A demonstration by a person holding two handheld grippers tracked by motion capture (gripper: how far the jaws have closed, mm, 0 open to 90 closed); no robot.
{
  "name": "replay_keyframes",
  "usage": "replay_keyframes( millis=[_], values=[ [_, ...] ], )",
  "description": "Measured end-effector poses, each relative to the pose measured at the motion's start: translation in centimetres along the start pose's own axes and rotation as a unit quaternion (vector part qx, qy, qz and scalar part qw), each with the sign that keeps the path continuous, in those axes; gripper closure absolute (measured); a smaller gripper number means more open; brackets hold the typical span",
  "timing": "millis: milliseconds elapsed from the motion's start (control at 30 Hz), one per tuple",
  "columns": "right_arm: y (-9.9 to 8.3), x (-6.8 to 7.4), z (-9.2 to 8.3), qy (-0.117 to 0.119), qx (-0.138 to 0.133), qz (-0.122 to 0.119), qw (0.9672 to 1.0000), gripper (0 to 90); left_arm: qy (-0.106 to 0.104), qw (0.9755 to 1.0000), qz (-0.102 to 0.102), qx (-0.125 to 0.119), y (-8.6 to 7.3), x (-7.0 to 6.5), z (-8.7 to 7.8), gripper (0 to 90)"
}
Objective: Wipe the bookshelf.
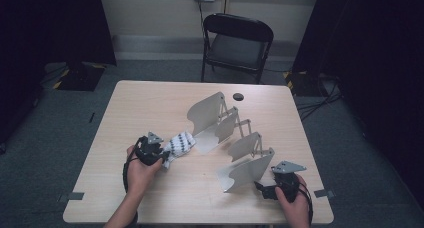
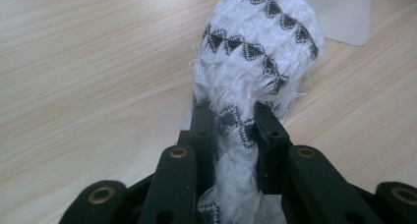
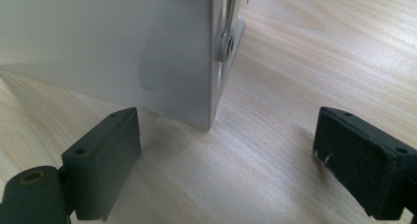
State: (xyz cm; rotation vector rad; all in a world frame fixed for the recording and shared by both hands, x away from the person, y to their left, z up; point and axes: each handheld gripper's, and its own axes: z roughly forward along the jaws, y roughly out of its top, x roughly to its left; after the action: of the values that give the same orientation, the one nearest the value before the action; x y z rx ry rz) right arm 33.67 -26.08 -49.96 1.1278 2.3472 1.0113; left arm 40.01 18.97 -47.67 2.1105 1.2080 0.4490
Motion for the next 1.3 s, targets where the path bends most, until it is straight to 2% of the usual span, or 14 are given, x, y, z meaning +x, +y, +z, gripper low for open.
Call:
replay_keyframes(
  millis=[67, 100, 200, 267, 300, 333, 467, 567, 633, 733, 867, 933, 1100, 1300],
  values=[
    [0.0, 0.0, 0.0, 0.0, 0.0, 0.0, 1.0, 10.1, 0.008, 1.0, -0.001, 0.001, -0.1, 0.5, -0.2, 73.8],
    [0.0, 0.0, 0.0, 0.0, 0.0, 0.0, 1.0, 10.1, 0.01, 0.9999, -0.009, -0.002, -0.2, 0.6, -0.1, 73.8],
    [0.0, 0.0, 0.0, 0.0, 0.0, 0.0, 1.0, 10.2, 0.019, 0.9998, -0.007, 0.006, 0.1, 1.1, 0.0, 73.7],
    [0.0, 0.0, 0.0, 0.0, 0.0, 0.0, 1.0, 10.1, 0.027, 0.9994, -0.024, 0.0, 0.3, 1.4, 0.3, 73.5],
    [0.0, 0.0, 0.0, 0.0, 0.0, 0.0, 1.0, 10.2, 0.03, 0.9993, -0.019, 0.01, 0.5, 1.7, 0.4, 73.3],
    [0.0, 0.0, 0.0, 0.0, 0.0, 0.0, 1.0, 10.1, 0.035, 0.999, -0.028, 0.006, 0.6, 1.9, 0.6, 73.0],
    [0.0, 0.0, 0.0, 0.0, 0.0, 0.0, 1.0, 10.1, 0.041, 0.9984, -0.037, 0.01, 1.4, 2.4, 1.4, 71.5],
    [0.0, 0.0, 0.0, 0.0, 0.0, 0.0, 1.0, 10.1, 0.039, 0.9991, -0.014, 0.011, 2.2, 2.4, 2.3, 71.1],
    [0.0, 0.0, 0.0, 0.0, 0.0, 0.0, 1.0, 10.1, 0.035, 0.9992, 0.015, 0.009, 2.7, 2.4, 2.9, 69.1],
    [0.0, 0.0, 0.0, 0.0, 0.0, 0.0, 1.0, 10.1, 0.03, 0.9988, 0.038, 0.003, 3.1, 2.1, 3.7, 65.6],
    [0.0, 0.0, 0.0, 0.0, 0.0, 0.0, 1.0, 10.1, 0.016, 0.9973, 0.071, 0.001, 3.8, 1.4, 4.4, 66.8],
    [0.0, 0.0, 0.0, 0.0, 0.0, 0.0, 1.0, 10.1, 0.003, 0.997, 0.077, -0.001, 4.0, 0.7, 4.6, 69.3],
    [0.0, 0.0, 0.0, 0.0, 0.0, 0.0, 1.0, 10.1, -0.007, 0.9946, 0.103, -0.005, 4.5, -0.9, 5.2, 71.7],
    [0.0, 0.0, 0.0, 0.0, 0.0, -0.001, 1.0, 10.1, -0.017, 0.9946, 0.102, -0.005, 4.9, -1.3, 5.6, 71.7]
  ],
)
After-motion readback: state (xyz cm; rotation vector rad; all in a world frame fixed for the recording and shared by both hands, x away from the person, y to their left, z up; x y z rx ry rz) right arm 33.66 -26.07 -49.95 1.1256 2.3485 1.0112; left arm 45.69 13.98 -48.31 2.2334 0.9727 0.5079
